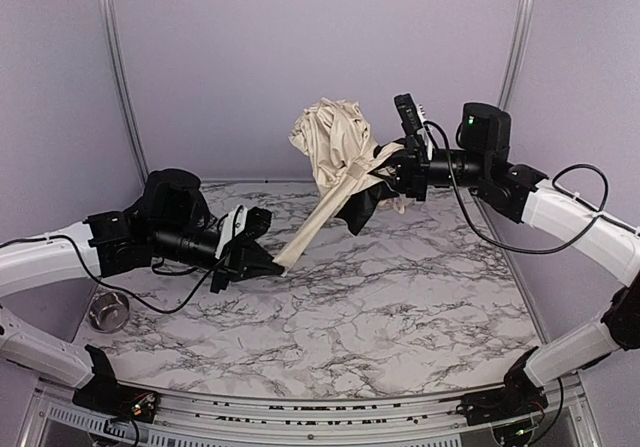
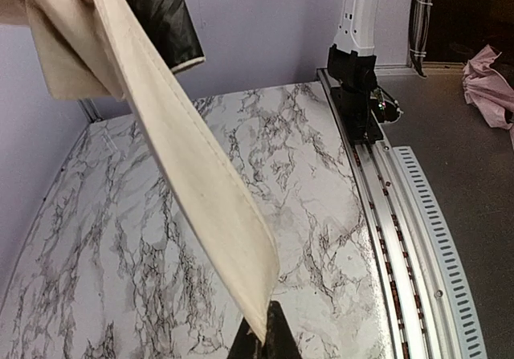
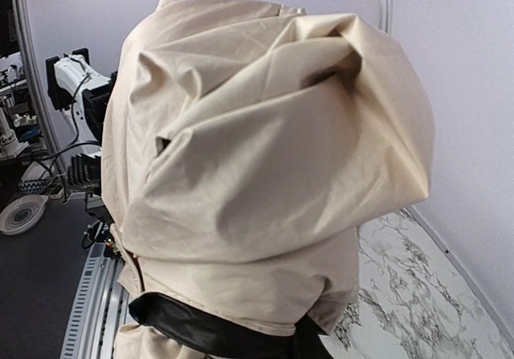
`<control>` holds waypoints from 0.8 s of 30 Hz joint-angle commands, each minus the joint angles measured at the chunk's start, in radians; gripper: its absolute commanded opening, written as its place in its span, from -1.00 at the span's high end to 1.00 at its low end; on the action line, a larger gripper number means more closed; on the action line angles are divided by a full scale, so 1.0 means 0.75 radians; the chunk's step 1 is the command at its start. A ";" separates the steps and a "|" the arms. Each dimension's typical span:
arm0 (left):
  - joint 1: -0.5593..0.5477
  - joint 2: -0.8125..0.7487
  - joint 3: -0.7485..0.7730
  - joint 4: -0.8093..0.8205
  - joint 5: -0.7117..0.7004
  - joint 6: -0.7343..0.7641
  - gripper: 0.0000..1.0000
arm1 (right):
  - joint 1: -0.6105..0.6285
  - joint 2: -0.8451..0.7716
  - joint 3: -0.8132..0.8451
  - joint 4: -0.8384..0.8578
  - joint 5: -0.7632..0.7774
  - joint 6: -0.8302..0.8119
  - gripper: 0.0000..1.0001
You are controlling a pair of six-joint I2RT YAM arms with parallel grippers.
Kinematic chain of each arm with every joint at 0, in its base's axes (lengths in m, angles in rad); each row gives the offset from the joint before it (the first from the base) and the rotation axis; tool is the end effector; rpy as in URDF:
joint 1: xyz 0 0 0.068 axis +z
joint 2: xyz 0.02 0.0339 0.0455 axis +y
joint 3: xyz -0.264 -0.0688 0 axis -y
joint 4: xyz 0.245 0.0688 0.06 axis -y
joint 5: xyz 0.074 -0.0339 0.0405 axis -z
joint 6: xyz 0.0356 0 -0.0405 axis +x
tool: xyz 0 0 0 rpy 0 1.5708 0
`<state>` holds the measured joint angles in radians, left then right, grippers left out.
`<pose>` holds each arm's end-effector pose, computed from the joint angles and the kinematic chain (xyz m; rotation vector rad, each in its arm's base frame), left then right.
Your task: Put away the umbrella
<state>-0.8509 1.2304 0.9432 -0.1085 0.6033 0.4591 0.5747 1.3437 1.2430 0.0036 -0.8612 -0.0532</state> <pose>0.1689 -0.2232 0.3107 1.5057 1.2980 -0.8464 0.2431 0.1896 0.3964 -1.1427 1.3326 1.0981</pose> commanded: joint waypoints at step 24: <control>0.240 0.396 0.234 0.320 -0.156 0.411 1.00 | 0.453 -0.029 0.036 -0.535 -0.322 -0.600 1.00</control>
<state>-0.7254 1.4364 1.0424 0.1307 0.5457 0.6685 0.7742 1.3460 1.2587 -0.2607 -1.0744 -0.3508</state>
